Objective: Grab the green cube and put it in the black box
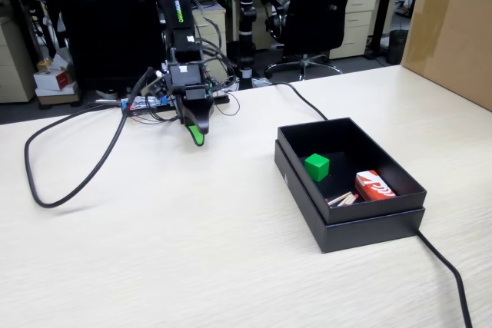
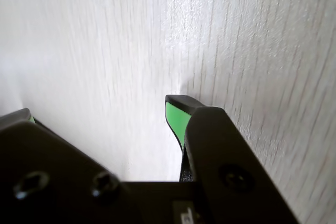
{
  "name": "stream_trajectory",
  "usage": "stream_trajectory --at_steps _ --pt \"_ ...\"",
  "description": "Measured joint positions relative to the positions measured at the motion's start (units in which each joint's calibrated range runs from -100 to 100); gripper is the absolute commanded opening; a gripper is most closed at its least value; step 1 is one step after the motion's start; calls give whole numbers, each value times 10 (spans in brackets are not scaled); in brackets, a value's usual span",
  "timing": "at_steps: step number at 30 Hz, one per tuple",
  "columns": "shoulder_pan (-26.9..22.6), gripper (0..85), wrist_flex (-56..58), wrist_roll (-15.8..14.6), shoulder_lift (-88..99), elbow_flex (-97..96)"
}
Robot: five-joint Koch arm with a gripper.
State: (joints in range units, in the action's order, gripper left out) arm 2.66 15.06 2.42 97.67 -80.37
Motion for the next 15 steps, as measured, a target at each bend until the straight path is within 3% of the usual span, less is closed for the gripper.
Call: stream_trajectory --at_steps 9,15 --pt "7 501 -185 25 12 -139" --pt "5 501 -202 28 12 -150"
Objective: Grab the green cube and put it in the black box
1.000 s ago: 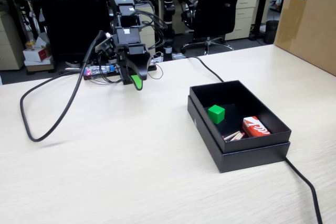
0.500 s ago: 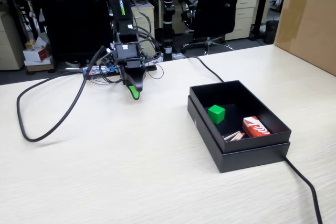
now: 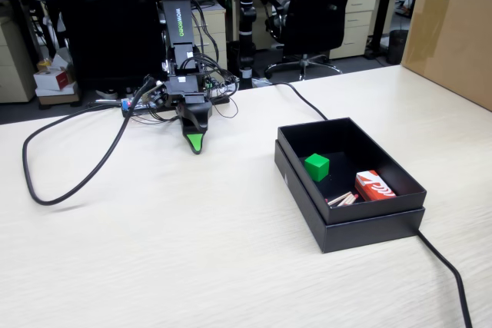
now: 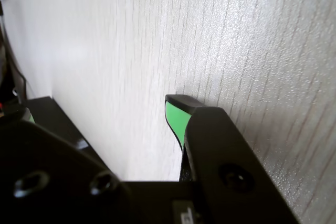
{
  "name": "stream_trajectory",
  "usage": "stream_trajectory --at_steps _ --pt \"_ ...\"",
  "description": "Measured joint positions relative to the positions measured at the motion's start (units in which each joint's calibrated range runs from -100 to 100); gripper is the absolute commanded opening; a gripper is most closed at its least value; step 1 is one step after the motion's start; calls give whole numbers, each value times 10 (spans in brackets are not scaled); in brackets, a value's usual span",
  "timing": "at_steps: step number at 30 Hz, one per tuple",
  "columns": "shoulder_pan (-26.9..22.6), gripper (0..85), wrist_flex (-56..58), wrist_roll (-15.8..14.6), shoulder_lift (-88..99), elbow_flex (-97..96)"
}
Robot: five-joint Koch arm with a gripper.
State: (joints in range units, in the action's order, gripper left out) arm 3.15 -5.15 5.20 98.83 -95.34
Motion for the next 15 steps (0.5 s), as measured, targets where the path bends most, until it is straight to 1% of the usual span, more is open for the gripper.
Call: stream_trajectory --at_steps 15 --pt "-3 493 -9 4 -1 -15"
